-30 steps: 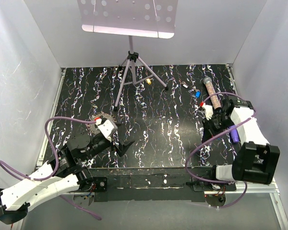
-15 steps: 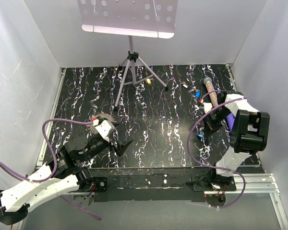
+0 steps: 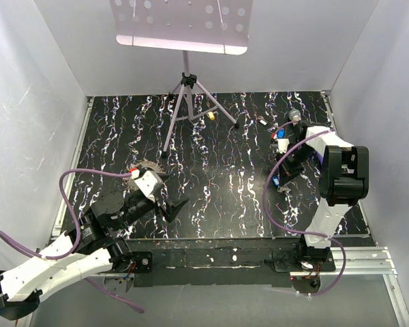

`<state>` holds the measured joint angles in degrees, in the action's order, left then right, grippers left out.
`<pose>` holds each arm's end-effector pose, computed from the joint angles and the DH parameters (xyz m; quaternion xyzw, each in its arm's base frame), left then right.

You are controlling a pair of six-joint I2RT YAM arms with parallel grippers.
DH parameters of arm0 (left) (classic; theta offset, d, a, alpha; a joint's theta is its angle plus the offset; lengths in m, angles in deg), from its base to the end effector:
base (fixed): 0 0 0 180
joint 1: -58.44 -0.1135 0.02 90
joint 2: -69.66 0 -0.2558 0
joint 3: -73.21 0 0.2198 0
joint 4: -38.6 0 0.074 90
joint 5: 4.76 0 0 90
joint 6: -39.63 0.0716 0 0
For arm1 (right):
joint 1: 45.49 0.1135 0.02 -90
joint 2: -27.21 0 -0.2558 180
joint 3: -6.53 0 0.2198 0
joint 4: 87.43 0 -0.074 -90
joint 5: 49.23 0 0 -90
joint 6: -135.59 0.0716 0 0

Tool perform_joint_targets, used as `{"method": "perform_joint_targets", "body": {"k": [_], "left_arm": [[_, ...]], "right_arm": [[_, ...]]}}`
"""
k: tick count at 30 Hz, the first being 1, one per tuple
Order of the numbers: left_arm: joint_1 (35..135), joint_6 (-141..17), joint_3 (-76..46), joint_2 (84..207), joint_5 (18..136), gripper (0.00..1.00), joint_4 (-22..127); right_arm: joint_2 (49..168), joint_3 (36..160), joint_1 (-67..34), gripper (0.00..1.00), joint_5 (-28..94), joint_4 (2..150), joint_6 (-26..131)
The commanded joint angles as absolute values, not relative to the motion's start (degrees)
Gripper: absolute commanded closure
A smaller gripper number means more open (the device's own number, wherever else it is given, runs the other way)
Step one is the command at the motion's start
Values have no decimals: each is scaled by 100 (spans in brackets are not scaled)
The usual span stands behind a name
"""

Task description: Put the keys on the keyring

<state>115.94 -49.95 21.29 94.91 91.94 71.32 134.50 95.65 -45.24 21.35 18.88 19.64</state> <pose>0.0765 -0.1046 0.3060 0.3252 0.6683 -0.2808 0.6073 0.3002 0.0251 0.1477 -0.2207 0.9605 0.1680 0.0219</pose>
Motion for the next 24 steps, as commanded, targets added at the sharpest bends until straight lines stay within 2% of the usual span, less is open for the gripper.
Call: {"method": "perform_joint_targets", "body": {"k": [1, 8, 14, 19, 24], "left_arm": [[11575, -4993, 2107, 9488, 9288, 2, 7228], [11575, -4993, 2133, 9462, 9297, 2, 7211], [11575, -4993, 2133, 9523, 9210, 2, 7175], [11575, -4993, 2133, 9523, 9157, 2, 7158], [11575, -4993, 2133, 9506, 9139, 2, 7167]], "right_arm": [[13313, 9753, -4400, 99, 2091, 2100, 2081], [12048, 9165, -4488, 99, 2047, 1645, 1432], [11046, 8242, -4988, 99, 2169, 888, 772], [10702, 7477, -5155, 99, 2740, 519, 323], [10728, 7519, -5331, 99, 2926, 334, 314]]}}
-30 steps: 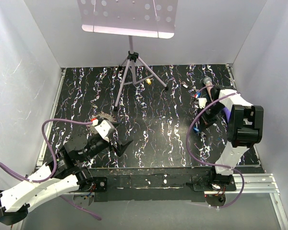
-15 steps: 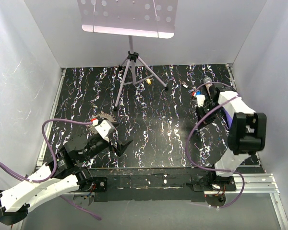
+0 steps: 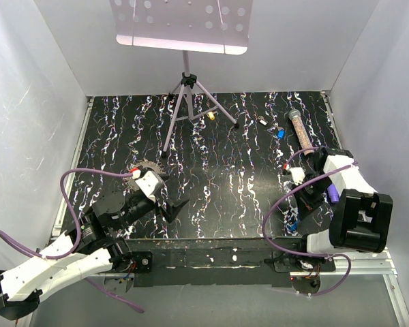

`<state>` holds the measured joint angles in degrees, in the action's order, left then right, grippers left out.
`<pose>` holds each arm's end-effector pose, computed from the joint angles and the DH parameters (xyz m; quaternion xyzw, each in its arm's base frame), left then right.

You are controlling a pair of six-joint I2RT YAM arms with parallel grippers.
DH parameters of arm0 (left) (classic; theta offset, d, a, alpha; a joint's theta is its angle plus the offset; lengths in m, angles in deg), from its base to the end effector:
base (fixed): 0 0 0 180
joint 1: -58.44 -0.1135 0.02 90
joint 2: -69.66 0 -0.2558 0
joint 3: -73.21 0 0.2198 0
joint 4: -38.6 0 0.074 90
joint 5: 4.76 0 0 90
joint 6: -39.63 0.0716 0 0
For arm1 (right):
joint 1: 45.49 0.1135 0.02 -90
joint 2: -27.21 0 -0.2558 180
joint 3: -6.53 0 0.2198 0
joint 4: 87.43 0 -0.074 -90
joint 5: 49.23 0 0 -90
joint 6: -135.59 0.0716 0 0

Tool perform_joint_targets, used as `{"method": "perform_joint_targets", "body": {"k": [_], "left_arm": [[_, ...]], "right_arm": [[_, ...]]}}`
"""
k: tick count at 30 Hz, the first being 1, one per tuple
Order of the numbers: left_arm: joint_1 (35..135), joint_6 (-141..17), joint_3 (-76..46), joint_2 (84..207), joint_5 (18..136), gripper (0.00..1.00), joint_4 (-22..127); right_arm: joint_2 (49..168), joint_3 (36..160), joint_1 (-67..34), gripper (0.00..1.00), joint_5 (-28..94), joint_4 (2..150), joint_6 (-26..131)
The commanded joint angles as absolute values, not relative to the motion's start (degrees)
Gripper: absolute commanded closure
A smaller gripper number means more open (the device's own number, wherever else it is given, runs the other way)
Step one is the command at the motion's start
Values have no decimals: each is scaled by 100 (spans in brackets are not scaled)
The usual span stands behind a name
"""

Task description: Put the keys on the keyring

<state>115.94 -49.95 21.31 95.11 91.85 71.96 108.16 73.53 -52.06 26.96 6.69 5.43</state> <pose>0.0767 -0.1051 0.3039 0.3283 0.6723 -0.2784 0.6023 0.1694 -0.0023 0.1717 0.2759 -0.9499 -0.1437 0.0306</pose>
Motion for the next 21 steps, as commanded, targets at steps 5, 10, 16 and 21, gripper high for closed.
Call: {"method": "perform_joint_targets", "body": {"k": [5, 10, 16, 21], "left_arm": [[11575, -4993, 2186, 9453, 9139, 2, 7114], [11575, -4993, 2107, 9401, 9174, 2, 7237], [11575, -4993, 2142, 9260, 9253, 2, 7290], [11583, -4993, 2124, 9286, 9271, 2, 7307]], "right_arm": [[11543, 8072, -5331, 99, 2531, 351, 455], [12388, 8661, -5305, 99, 2047, 518, 744], [13021, 9347, -5130, 99, 1888, 799, 1157], [13355, 9743, -4840, 99, 1827, 1141, 1448]]}}
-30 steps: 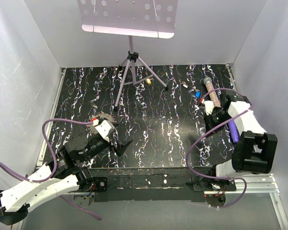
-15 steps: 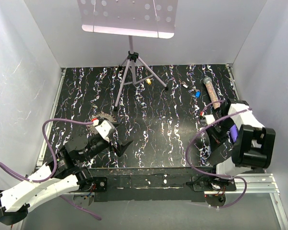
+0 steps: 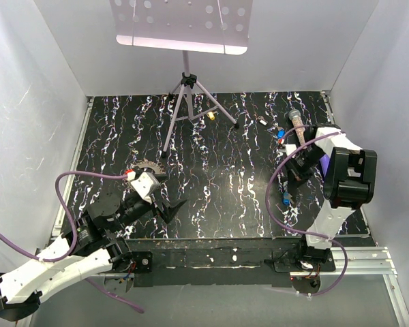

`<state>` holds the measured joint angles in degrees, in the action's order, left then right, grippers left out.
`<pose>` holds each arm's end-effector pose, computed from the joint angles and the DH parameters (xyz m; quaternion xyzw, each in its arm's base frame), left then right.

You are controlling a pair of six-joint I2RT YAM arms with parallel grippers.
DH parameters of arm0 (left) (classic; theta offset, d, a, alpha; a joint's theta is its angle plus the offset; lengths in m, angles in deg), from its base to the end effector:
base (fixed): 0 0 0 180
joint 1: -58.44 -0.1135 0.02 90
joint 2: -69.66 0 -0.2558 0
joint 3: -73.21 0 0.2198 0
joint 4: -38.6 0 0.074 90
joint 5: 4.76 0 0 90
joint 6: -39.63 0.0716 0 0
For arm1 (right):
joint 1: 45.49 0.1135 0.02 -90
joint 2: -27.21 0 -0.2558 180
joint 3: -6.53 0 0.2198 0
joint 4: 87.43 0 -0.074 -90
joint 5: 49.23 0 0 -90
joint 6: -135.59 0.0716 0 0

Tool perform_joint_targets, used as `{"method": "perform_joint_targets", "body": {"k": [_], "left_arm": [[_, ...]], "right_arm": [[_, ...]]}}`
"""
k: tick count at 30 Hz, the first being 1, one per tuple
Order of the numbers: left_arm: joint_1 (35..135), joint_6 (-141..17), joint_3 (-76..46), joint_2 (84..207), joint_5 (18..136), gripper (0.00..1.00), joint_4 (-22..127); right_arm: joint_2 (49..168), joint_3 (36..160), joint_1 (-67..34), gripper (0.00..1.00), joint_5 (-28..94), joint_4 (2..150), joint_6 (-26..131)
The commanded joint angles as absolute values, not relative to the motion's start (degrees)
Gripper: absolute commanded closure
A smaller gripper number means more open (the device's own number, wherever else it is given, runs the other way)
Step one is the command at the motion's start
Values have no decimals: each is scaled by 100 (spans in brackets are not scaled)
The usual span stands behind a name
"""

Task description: Put the keys on the keyring

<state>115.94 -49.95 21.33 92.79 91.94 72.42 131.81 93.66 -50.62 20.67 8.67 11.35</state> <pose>0.0726 -0.0984 0.3069 0.3221 0.6634 -0.2841 0.6127 0.2674 0.0007 0.1566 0.2295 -0.9527 -0.1964 0.0333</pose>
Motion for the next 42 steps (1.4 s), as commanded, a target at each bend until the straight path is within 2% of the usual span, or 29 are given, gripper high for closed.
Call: {"method": "perform_joint_targets", "body": {"k": [1, 15, 37, 42], "left_arm": [[11575, -4993, 2124, 9277, 9271, 2, 7307], [11575, -4993, 2115, 9321, 9297, 2, 7307], [11575, -4993, 2098, 9313, 9280, 2, 7307], [11575, -4993, 2098, 9304, 9280, 2, 7325]], "right_arm": [[13417, 9787, -4787, 99, 1844, 1221, 1500], [13497, 9629, -4268, 99, 2169, 2399, 1931], [13628, 9682, -4101, 99, 2117, 2487, 2037], [13593, 9682, -4101, 92, 2099, 2470, 2037]]}}
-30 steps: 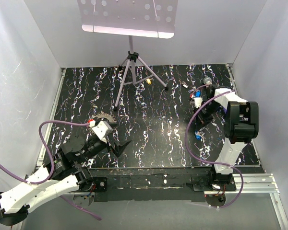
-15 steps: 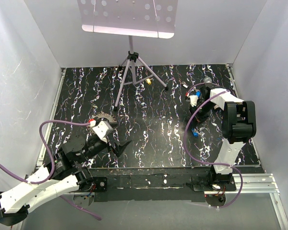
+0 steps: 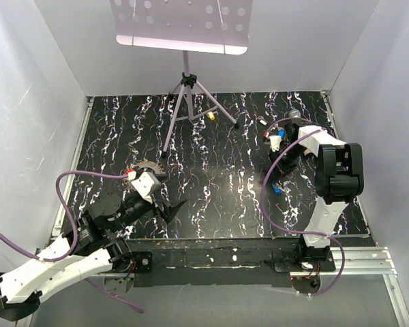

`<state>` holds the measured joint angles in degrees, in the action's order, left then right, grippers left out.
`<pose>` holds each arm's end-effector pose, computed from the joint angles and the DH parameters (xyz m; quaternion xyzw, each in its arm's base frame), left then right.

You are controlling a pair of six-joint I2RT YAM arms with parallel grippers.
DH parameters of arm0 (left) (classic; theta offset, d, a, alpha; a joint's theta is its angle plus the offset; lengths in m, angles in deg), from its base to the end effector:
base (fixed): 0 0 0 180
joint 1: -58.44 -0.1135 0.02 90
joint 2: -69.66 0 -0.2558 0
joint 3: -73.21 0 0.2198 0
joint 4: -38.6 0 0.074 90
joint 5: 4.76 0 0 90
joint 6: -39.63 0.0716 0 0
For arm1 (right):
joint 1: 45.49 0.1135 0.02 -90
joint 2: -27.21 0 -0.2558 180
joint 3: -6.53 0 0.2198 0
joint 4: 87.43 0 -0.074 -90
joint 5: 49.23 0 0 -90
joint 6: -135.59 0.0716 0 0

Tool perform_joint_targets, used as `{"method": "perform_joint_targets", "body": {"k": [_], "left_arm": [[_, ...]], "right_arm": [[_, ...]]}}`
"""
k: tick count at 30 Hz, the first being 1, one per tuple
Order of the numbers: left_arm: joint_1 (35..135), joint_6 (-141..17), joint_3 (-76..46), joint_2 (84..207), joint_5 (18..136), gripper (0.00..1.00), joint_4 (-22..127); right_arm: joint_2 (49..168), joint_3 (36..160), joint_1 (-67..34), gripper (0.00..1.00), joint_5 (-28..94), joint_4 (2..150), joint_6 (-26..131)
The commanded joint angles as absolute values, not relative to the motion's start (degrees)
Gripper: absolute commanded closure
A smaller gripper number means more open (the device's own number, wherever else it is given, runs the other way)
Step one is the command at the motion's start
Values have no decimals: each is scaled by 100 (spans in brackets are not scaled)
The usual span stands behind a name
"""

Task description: Put the keys on the keyring

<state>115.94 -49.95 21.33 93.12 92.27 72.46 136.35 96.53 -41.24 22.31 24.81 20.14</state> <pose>0.0735 -0.0991 0.3062 0.3215 0.6661 -0.2810 0.6116 0.3166 0.0463 0.1414 -0.2571 0.9526 0.1527 0.0557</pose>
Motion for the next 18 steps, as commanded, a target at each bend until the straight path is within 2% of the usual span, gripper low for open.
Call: {"method": "perform_joint_targets", "body": {"k": [1, 6, 18], "left_arm": [[11575, -4993, 2098, 9304, 9280, 2, 7325], [11575, -5169, 2089, 9304, 9271, 2, 7334], [11575, -5239, 2080, 9242, 9262, 2, 7342]], "right_arm": [[13593, 9682, -4092, 90, 2090, 2470, 2037], [13523, 9673, -4092, 79, 2090, 2470, 2046], [13303, 9735, -4101, 67, 2090, 2452, 2090]]}}
